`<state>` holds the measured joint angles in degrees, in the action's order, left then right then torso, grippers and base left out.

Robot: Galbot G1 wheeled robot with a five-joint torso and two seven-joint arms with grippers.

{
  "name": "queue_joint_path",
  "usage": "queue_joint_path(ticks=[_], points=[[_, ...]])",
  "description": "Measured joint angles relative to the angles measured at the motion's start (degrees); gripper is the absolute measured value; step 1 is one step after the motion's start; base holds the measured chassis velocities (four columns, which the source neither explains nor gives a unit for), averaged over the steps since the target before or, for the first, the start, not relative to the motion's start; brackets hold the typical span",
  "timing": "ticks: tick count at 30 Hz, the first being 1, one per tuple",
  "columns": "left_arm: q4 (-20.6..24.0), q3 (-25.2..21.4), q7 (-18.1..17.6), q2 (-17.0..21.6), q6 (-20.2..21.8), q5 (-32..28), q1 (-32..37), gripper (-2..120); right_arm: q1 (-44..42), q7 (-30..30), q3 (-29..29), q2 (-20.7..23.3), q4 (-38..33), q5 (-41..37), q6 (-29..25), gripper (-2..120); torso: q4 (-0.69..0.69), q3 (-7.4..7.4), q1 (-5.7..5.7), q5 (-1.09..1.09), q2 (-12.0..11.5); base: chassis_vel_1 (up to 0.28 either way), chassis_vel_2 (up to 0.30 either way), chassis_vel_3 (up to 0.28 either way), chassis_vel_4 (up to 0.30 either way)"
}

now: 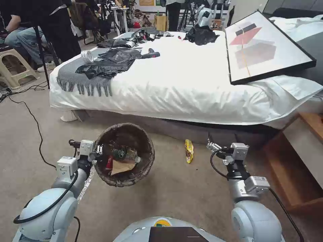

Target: Pick up the trash bin, then pick up the garbage from the floor and place it into the trash bin.

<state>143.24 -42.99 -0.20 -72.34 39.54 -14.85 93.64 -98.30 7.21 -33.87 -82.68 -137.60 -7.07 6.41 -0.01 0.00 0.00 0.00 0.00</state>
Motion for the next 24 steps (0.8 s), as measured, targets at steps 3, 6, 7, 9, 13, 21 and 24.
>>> queue_joint_path(ticks=[3, 6, 7, 9, 13, 21, 24], points=[[0.0, 0.0, 0.0, 0.1, 0.0, 0.0, 0.1, 3, -0.1, 0.4, -0.5, 0.0, -0.1, -0.3, 0.3, 100, 0.01, 0.0, 0.0, 0.0, 0.0, 0.0, 0.0, 0.0, 0.0], [0.0, 0.0, 0.0, 0.1, 0.0, 0.0, 0.1, 3, -0.3, 0.4, -0.6, 0.0, -0.2, -0.3, 0.5, 100, 0.01, 0.0, 0.0, 0.0, 0.0, 0.0, 0.0, 0.0, 0.0], [0.0, 0.0, 0.0, 0.2, 0.0, 0.0, 0.1, 3, -0.3, 0.3, -0.6, 0.0, -0.3, -0.3, 0.6, 100, 0.01, 0.0, 0.0, 0.0, 0.0, 0.0, 0.0, 0.0, 0.0], [0.0, -0.1, 0.0, 0.2, 0.0, 0.0, 0.0, 3, -0.2, 0.3, -0.5, -0.1, -0.3, -0.3, 0.7, 100, 0.01, 0.0, 0.0, 0.0, 0.0, 0.0, 0.0, 0.0, 0.0], [0.0, -0.2, 0.0, 0.3, 0.0, 0.0, 0.0, 3, 0.1, 0.2, -0.5, -0.2, -0.3, -0.4, 0.8, 100, 0.01, 0.0, 0.0, 0.0, 0.0, 0.0, 0.0, 0.0, 0.0], [0.0, -0.3, 0.1, 0.2, 0.0, 0.0, -0.2, 3, 0.0, 0.3, -0.5, -0.2, 0.0, -0.3, 0.8, 100, 0.02, 0.0, 0.0, 0.0, 0.0, -0.024, 0.029, 0.033, -0.028], [0.0, -0.2, 0.1, 0.2, 0.0, 0.0, -0.2, 3, -0.1, 0.3, -0.5, -0.2, 0.0, -0.3, 0.8, 100, 0.01, 0.0, 0.0, 0.0, 0.0, -0.094, 0.093, 0.094, -0.091]])
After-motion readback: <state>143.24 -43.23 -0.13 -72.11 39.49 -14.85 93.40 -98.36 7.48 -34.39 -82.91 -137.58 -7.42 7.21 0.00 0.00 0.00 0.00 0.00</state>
